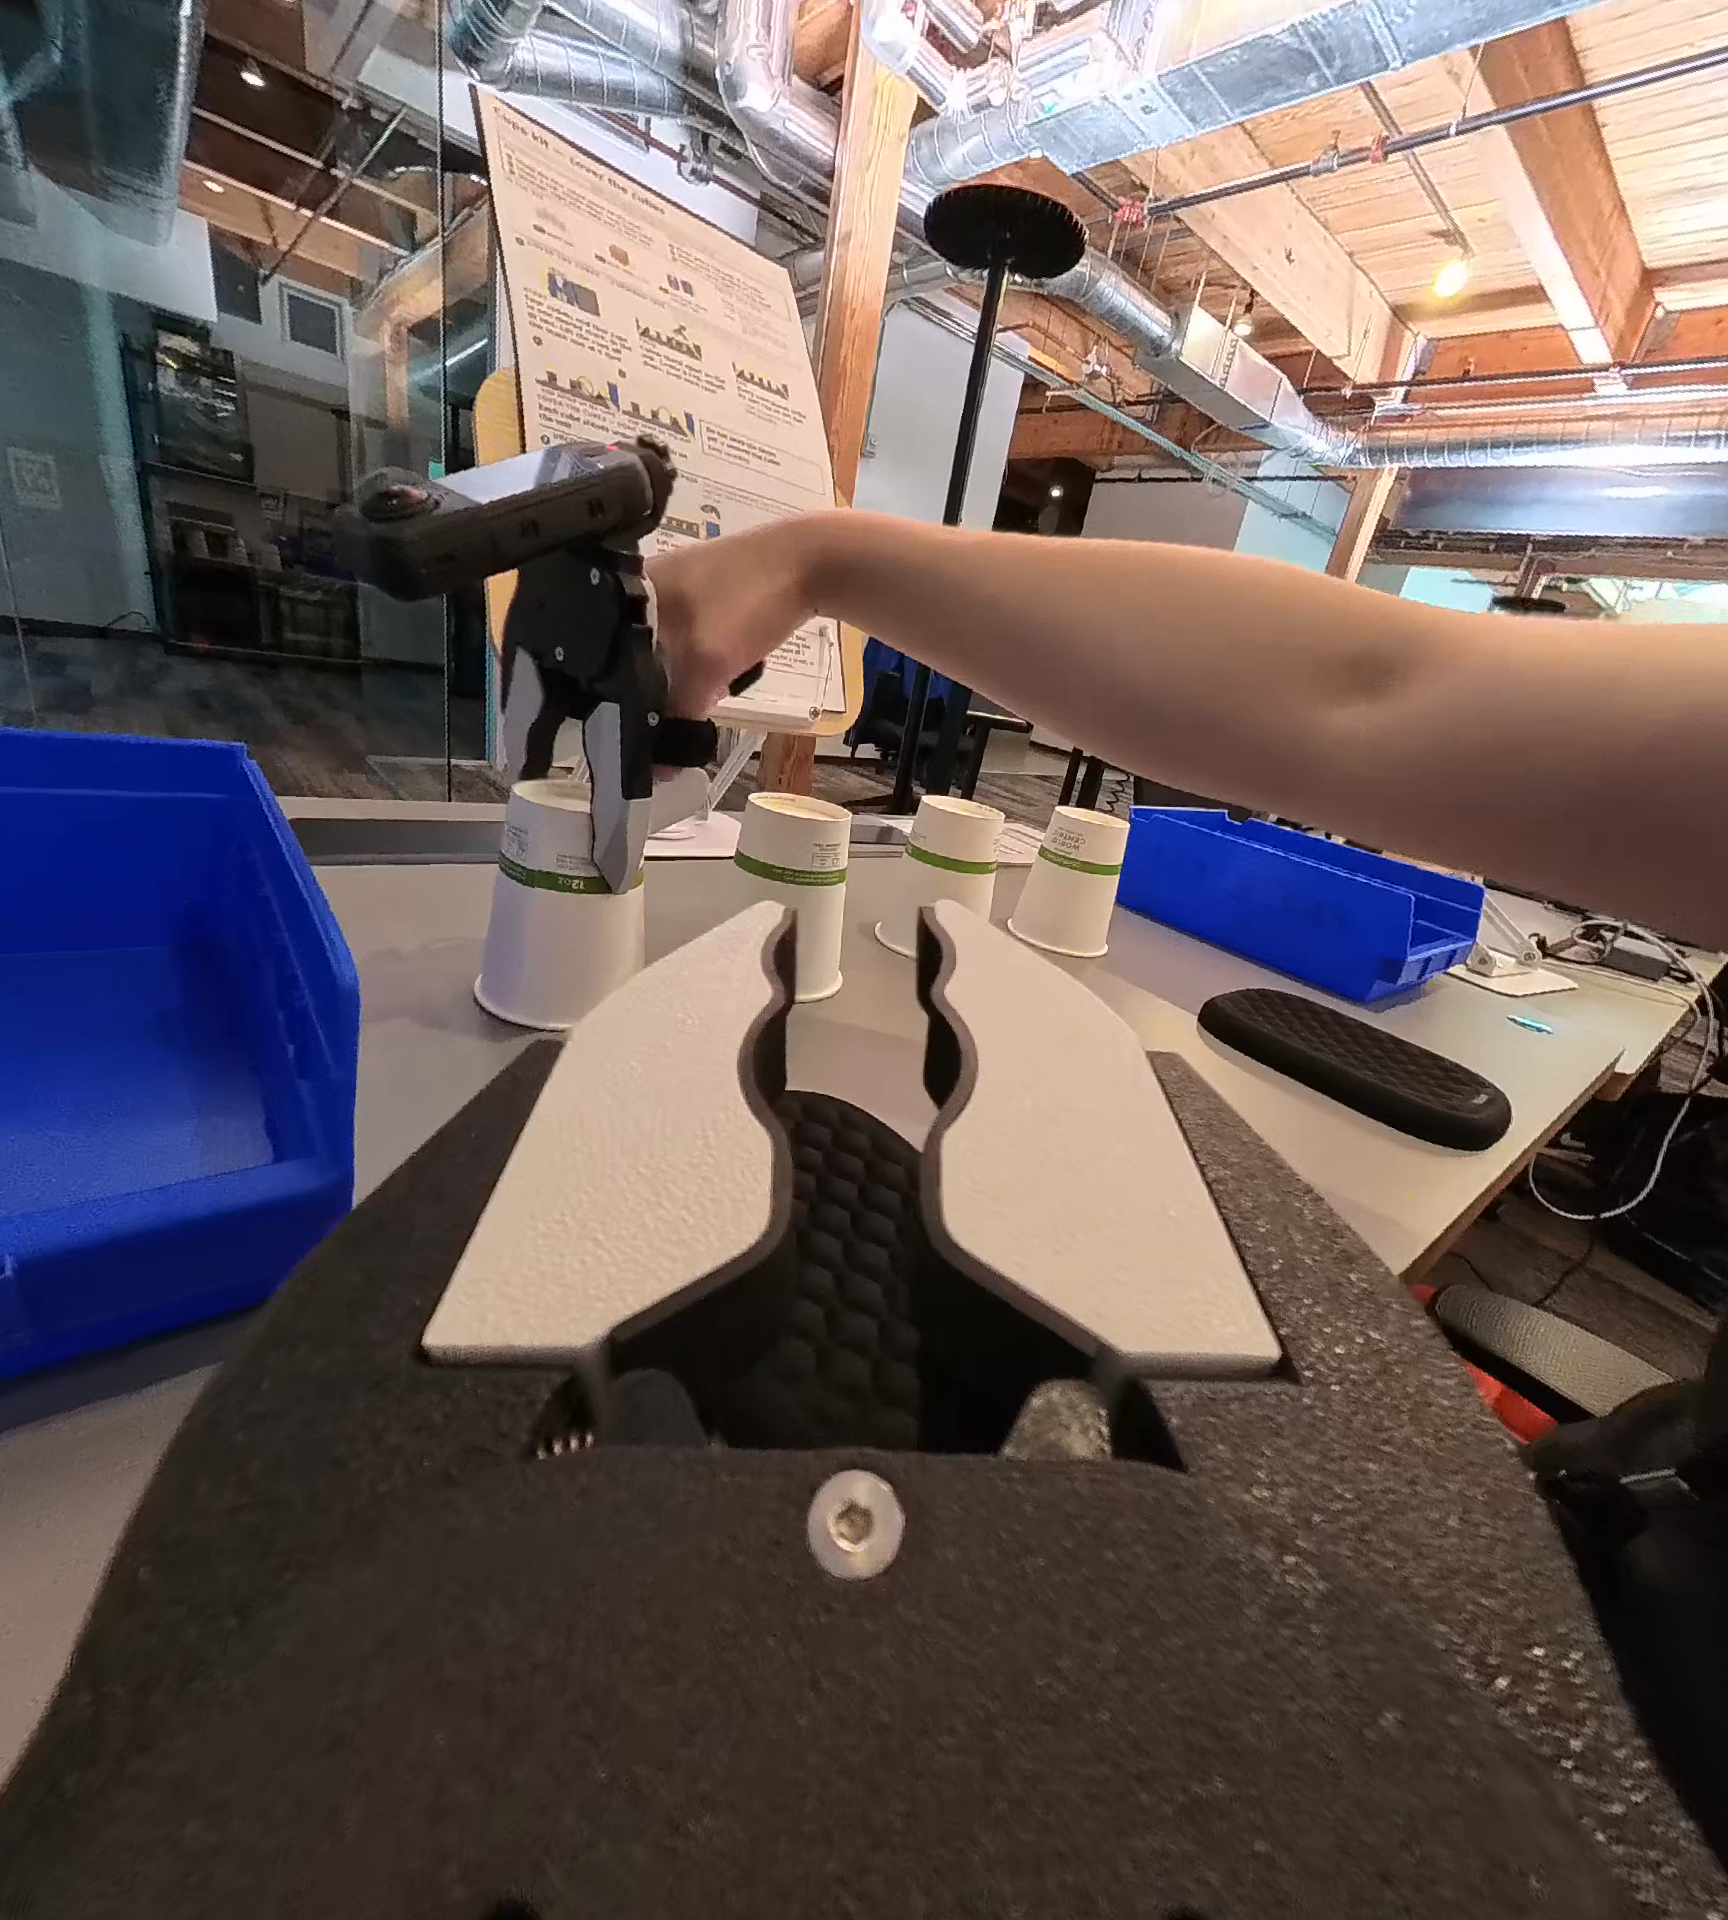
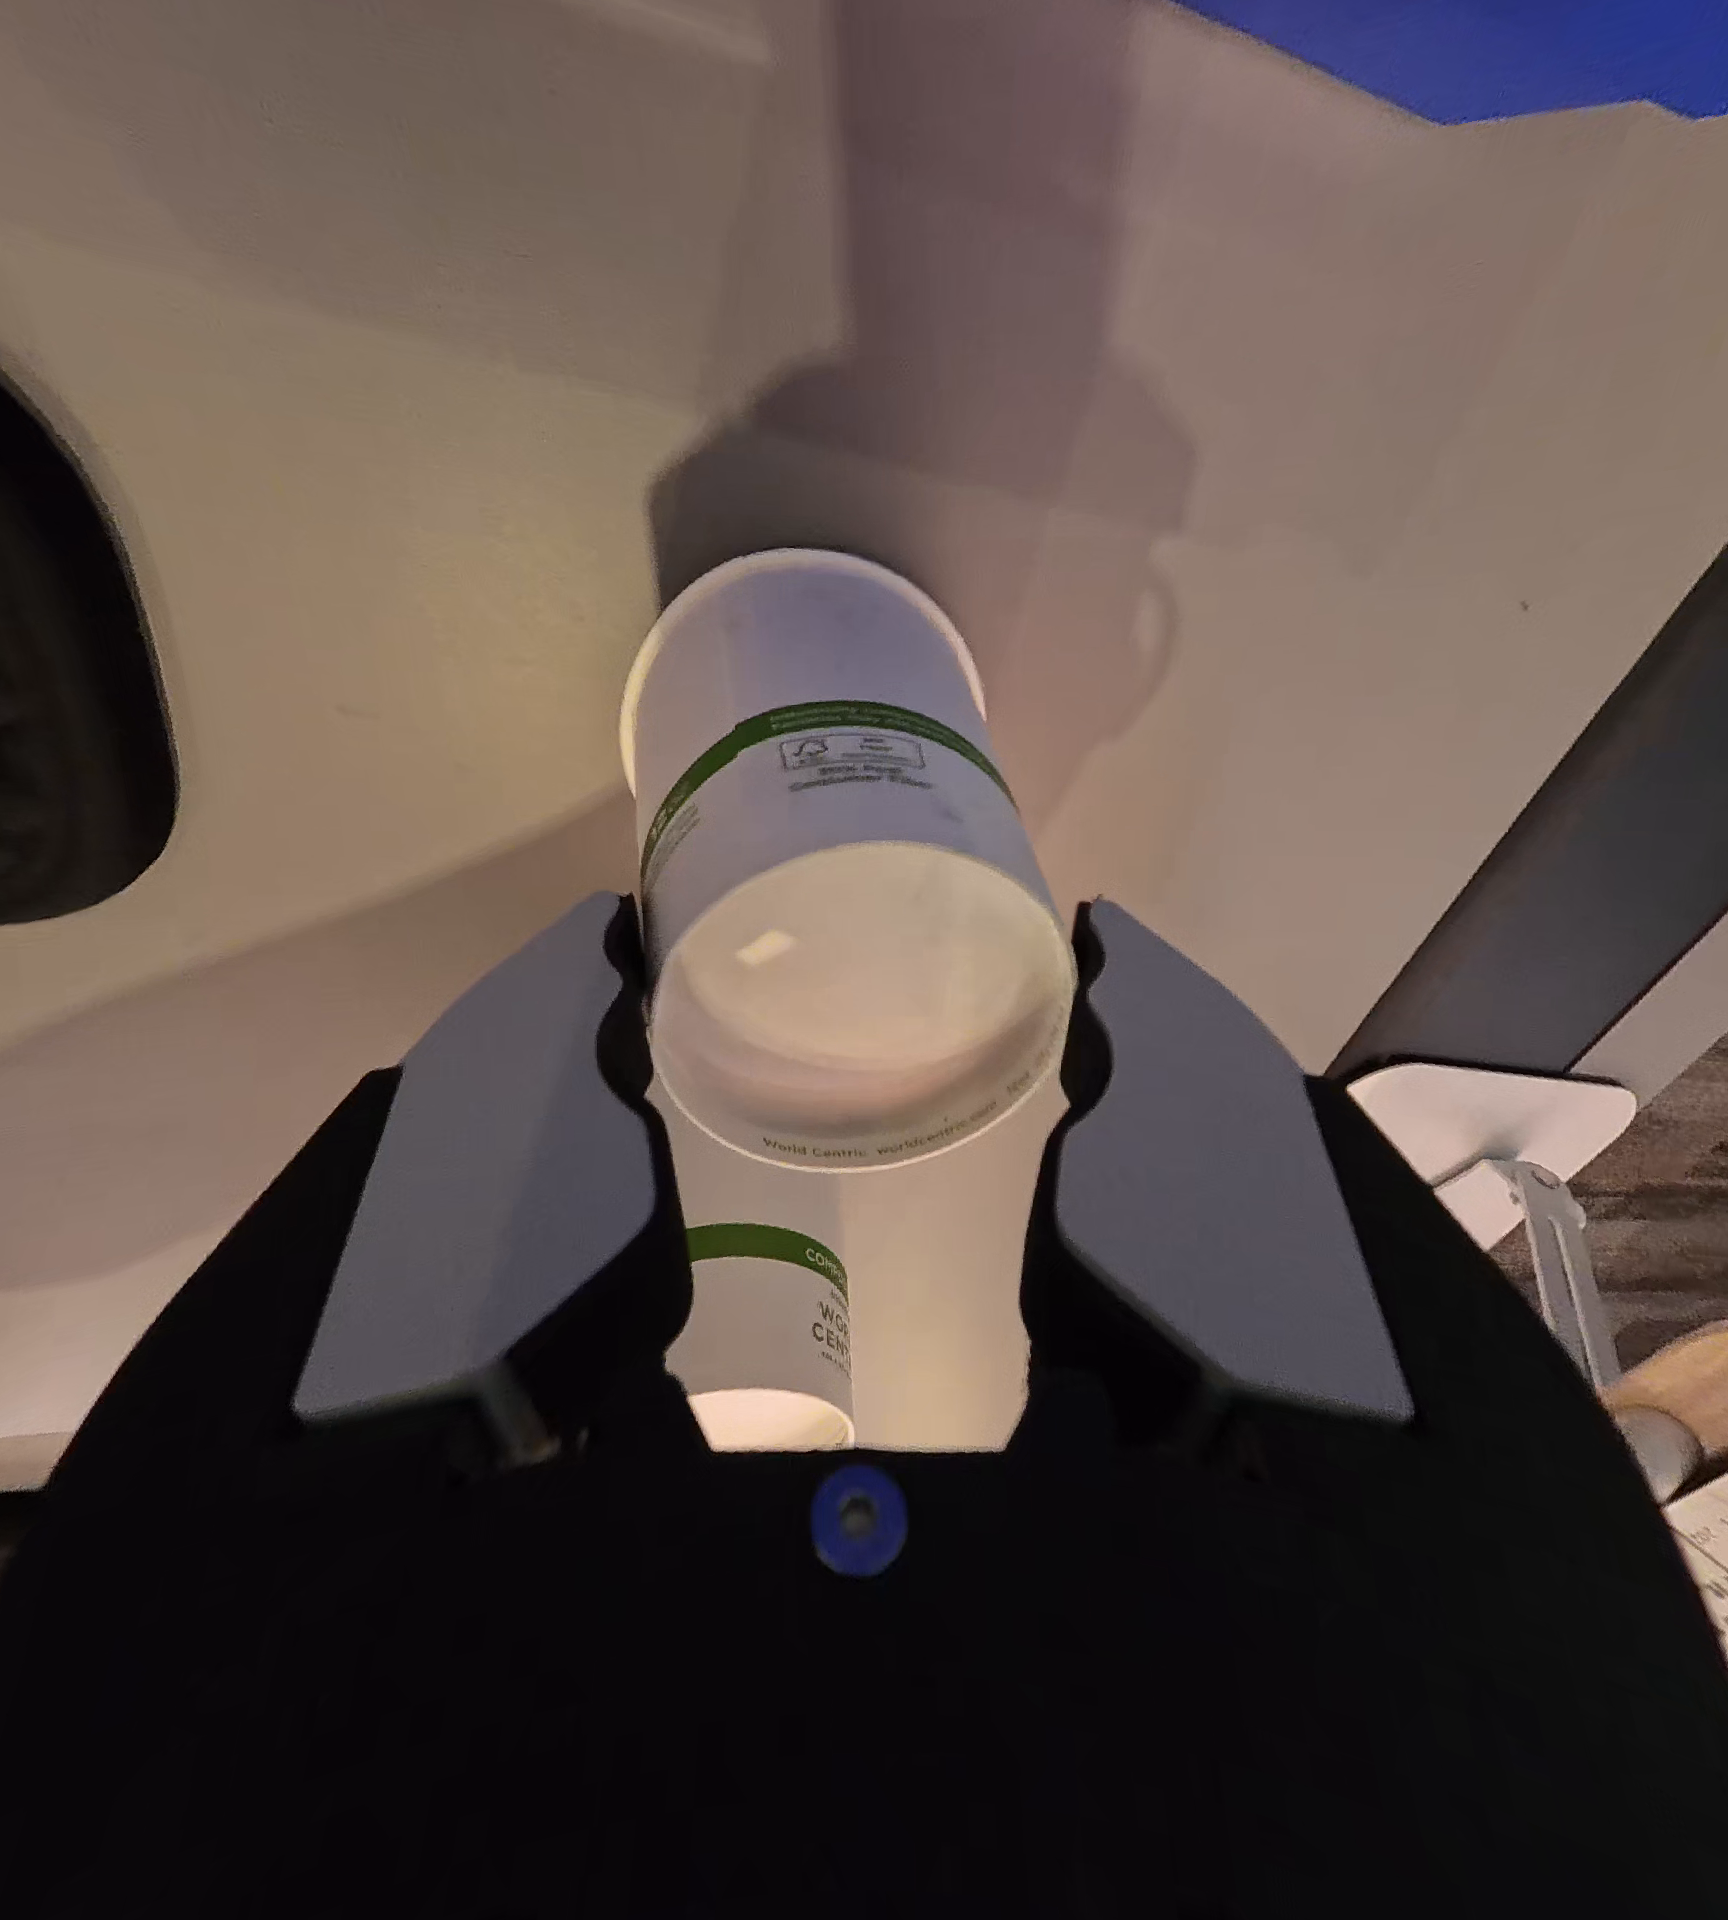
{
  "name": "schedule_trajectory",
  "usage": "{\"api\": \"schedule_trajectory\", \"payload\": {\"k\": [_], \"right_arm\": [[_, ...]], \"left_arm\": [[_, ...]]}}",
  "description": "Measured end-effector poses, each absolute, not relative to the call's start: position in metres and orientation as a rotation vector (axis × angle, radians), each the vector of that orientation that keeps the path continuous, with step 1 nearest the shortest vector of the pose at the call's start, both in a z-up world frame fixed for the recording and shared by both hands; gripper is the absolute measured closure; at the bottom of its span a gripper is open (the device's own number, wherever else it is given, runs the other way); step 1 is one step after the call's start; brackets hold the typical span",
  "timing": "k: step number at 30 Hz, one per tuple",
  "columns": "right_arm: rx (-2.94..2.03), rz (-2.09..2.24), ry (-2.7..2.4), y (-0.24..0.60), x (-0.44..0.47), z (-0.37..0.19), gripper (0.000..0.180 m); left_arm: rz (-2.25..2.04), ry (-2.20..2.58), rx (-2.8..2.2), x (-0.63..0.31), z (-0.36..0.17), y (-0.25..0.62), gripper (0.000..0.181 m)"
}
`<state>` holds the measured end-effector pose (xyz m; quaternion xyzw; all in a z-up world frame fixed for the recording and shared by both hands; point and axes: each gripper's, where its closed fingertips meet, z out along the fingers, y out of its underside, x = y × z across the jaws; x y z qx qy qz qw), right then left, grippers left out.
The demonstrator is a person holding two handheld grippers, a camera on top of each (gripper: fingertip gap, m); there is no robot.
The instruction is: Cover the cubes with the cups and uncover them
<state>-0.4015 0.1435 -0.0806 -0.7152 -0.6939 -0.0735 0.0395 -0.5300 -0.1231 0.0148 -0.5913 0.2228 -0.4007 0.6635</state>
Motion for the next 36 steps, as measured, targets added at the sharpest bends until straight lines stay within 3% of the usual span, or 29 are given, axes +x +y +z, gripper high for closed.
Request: {"api": "schedule_trajectory", "payload": {"k": [1, 6, 11, 15, 19, 24, 30, 36], "right_arm": [[-2.163, -0.222, -2.116, 0.145, -0.403, -0.078, 0.101], [-1.969, 0.031, -1.967, 0.137, -0.421, -0.036, 0.094], [-1.687, 0.308, -1.761, 0.103, -0.417, 0.051, 0.09], [-1.479, 0.447, -1.547, 0.058, -0.366, 0.127, 0.091], [-1.408, 0.416, -1.329, 0.024, -0.278, 0.167, 0.095], [-1.308, 0.52, -1.059, -0.03, -0.18, 0.196, 0.1], [-1.322, 0.325, -0.8, -0.056, -0.077, 0.189, 0.096], [-1.432, 0.2, -0.667, -0.082, -0.01, 0.163, 0.098]], "left_arm": [[-0.91, 0.503, -1.337, -0.53, 0.016, -0.123, 0.158], [-0.868, 0.537, -1.368, -0.529, 0.016, -0.121, 0.146], [-0.817, 0.558, -1.371, -0.529, 0.03, -0.113, 0.143], [-0.732, 0.653, -1.387, -0.518, 0.05, -0.095, 0.143], [-0.634, 0.81, -1.39, -0.488, 0.078, -0.066, 0.142], [-0.651, 0.991, -1.366, -0.425, 0.121, -0.03, 0.137], [-0.672, 1.179, -1.309, -0.328, 0.161, -0.001, 0.136], [-0.657, 1.401, -1.316, -0.223, 0.144, 0.017, 0.134]]}}
